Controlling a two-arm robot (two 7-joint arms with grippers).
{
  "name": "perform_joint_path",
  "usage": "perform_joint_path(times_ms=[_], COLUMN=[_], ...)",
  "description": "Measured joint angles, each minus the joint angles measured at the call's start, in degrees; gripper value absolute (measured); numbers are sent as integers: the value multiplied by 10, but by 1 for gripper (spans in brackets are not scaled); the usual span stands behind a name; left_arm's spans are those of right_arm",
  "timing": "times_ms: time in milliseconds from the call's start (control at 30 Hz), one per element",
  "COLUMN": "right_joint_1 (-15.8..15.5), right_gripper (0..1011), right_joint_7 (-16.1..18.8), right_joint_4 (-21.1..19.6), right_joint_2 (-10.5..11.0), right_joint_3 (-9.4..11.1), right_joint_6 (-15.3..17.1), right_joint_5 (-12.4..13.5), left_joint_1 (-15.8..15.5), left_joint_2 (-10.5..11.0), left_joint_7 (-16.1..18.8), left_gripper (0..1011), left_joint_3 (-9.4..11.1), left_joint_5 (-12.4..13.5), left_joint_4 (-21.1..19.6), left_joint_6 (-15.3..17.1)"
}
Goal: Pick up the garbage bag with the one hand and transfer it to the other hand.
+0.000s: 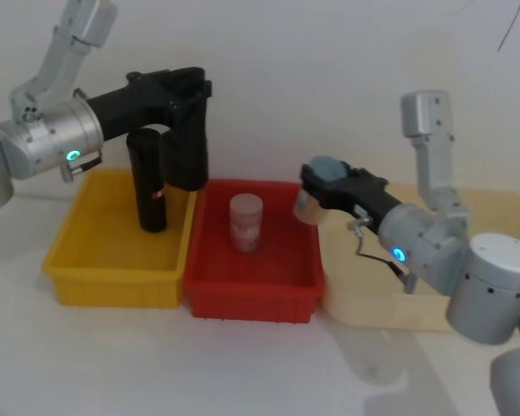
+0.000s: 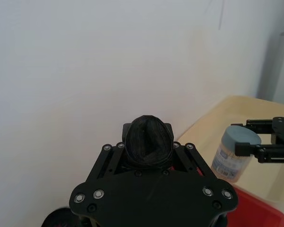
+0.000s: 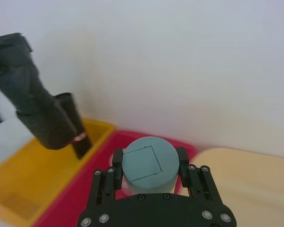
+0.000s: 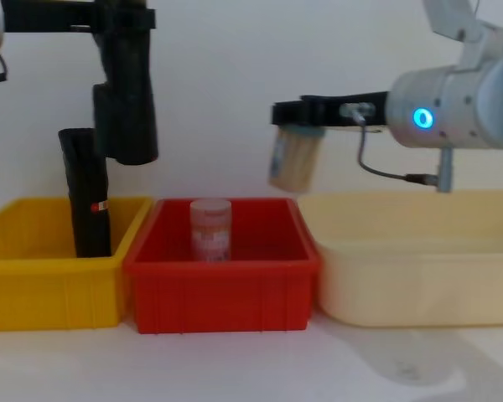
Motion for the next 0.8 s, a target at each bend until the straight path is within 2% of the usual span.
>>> perform_joint_path(times_ms=[33, 67, 100, 200, 267, 300, 467, 633, 800], right_joint_1=[-2, -2, -7, -17, -22, -23, -32, -37, -39], right_gripper=[656, 656, 656, 658, 656, 656, 656, 656, 656], right_joint_7=[-3, -3, -8, -20, -24, -25, -30, -29, -20], right_joint_4=[-1, -1, -4, -8, -9, -9, -12, -18, -22], right_joint_2=[2, 2, 6, 16, 21, 23, 36, 47, 56], right_joint_3=[3, 3, 9, 26, 34, 36, 59, 79, 90], right_joint_6=[-1, -1, -2, -6, -8, -9, -16, -22, -25], right_joint_5=[0, 0, 0, 3, 4, 6, 16, 29, 41], left_joint_1=[0, -17, -17, -43, -72, -72, -146, -201, -231], left_joint_2=[0, -10, -10, -27, -49, -49, -105, -146, -168], left_joint_7=[0, -15, -15, -38, -66, -66, -122, -162, -185], left_gripper=[339, 339, 339, 339, 339, 339, 339, 339, 339], left_joint_3=[0, 9, 9, 22, 35, 35, 61, 82, 93], left_joint_5=[0, 1, 1, 1, 1, 1, -10, -23, -31], left_joint_4=[0, 23, 23, 66, 123, 123, 274, 388, 450], left_joint_6=[0, -6, -6, -18, -36, -36, -92, -135, -159])
